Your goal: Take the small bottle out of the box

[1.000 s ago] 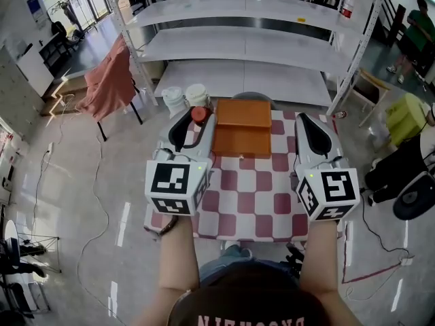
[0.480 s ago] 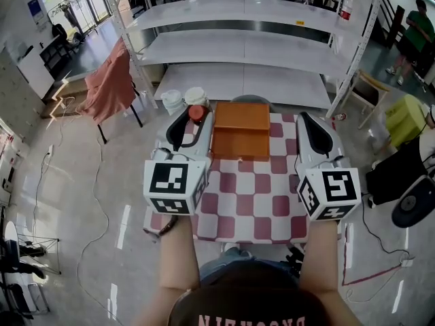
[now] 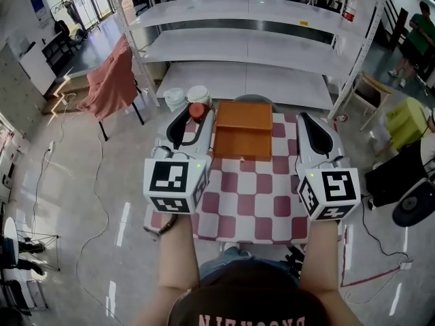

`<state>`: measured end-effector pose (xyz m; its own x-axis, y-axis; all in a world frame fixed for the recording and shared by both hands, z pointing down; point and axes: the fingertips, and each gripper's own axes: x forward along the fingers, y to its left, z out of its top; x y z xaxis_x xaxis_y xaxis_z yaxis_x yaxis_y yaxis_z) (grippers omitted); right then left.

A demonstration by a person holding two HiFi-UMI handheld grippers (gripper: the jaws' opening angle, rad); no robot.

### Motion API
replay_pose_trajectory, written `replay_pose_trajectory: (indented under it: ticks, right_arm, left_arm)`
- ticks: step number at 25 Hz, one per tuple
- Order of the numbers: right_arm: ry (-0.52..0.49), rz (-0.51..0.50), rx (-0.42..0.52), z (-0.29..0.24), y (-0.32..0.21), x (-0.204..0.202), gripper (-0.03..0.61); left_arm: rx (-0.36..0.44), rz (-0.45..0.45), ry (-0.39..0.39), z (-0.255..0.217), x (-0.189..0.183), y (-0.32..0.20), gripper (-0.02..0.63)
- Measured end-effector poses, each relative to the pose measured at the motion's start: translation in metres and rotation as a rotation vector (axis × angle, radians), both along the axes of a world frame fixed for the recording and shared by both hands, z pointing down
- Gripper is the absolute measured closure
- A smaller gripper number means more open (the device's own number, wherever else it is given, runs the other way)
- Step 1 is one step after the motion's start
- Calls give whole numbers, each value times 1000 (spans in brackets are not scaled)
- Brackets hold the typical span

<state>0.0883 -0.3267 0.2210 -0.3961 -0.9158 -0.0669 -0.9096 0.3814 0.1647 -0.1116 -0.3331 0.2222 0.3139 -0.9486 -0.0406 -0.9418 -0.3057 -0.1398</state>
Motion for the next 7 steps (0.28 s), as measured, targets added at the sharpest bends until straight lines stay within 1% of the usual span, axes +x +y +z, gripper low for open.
replay_pose_trajectory:
  ticks: [3, 7]
  right_arm:
    - [5, 0, 1, 1, -2, 0, 581]
    - [12, 1, 3, 2, -6, 0, 581]
  left_arm:
    - [8, 8, -23, 7, -1, -3, 463]
    - [9, 10, -25, 6, -1, -7, 463]
